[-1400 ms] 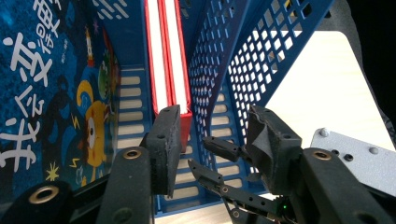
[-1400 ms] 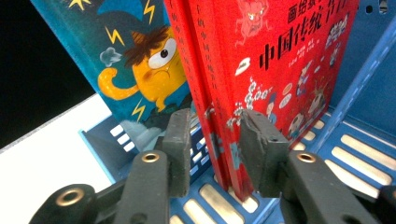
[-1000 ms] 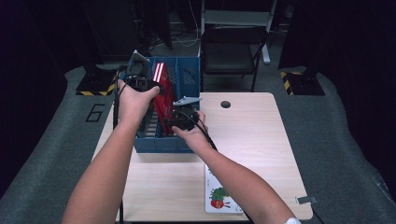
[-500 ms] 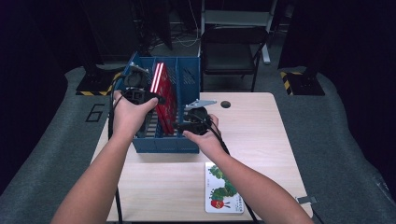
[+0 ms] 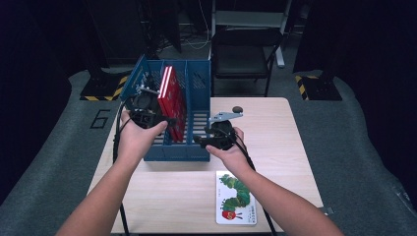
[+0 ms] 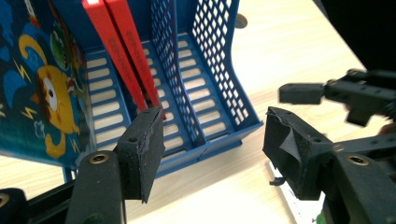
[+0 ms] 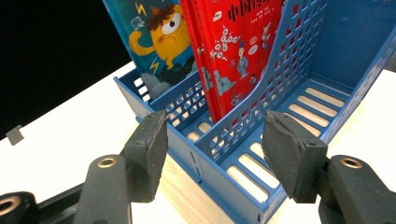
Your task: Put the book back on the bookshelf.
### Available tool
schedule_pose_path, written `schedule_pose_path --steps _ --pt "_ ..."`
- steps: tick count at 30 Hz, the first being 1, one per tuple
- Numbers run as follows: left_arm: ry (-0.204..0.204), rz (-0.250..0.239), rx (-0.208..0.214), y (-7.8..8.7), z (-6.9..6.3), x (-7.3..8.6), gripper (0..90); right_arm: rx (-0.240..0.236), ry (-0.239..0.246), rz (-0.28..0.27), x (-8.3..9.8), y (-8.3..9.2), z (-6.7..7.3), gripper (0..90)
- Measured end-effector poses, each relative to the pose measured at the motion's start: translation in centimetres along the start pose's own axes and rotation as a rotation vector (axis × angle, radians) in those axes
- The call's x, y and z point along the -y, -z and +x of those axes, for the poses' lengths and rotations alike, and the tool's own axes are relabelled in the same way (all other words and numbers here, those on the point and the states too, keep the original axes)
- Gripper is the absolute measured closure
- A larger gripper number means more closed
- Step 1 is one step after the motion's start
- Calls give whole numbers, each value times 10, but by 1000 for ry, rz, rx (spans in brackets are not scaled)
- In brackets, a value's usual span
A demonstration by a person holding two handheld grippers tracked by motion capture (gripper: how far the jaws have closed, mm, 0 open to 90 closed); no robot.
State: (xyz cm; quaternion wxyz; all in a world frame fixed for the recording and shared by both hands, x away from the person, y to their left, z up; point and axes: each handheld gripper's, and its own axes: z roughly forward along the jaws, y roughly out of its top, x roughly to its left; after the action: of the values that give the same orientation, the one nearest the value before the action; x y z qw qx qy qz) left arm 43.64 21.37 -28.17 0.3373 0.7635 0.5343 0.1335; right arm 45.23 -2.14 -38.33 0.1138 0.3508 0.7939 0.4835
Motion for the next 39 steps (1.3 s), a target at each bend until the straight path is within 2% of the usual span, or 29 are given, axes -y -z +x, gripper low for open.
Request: schedule_pose_path --steps 1,5,7,11,13,14,16,17,18,19,22,25,30,34,39 --pt "-15 -1 -1 -1 -1 6 381 -2 -3 1 2 2 0 406" --pt "-33 -4 20 -5 -2 25 381 2 13 8 14 9 -2 405" --pt "-45 -3 28 -8 -2 33 381 3 5 6 20 12 -3 405" --pt "-50 6 61 -16 -6 49 377 23 -12 11 31 18 -7 405" --pt "-64 5 72 -19 -8 57 374 22 -16 17 37 21 -8 403" --pt "-58 -8 77 -22 -12 63 374 21 -17 19 39 23 -8 403" --pt "-67 2 90 -26 -15 69 374 26 -15 19 46 28 -7 402" --pt "-85 9 92 -29 -16 73 375 26 -18 21 51 31 -8 402" --pt "-85 9 92 -29 -16 73 375 28 -22 17 55 34 -8 402" --pt "-100 20 106 -34 -17 76 375 28 -22 17 55 34 -8 402" --pt "-132 13 144 -48 -24 89 395 50 -23 16 71 47 -11 401" --pt "-166 29 146 -58 -28 97 400 64 -33 9 80 55 -14 400" --pt "-185 49 153 -75 -34 109 399 93 -51 13 96 67 -17 400" --pt "-178 47 177 -83 -37 114 385 117 -63 13 108 74 -18 400" --pt "-186 32 212 -92 -42 121 313 151 -58 16 122 83 -20 396"
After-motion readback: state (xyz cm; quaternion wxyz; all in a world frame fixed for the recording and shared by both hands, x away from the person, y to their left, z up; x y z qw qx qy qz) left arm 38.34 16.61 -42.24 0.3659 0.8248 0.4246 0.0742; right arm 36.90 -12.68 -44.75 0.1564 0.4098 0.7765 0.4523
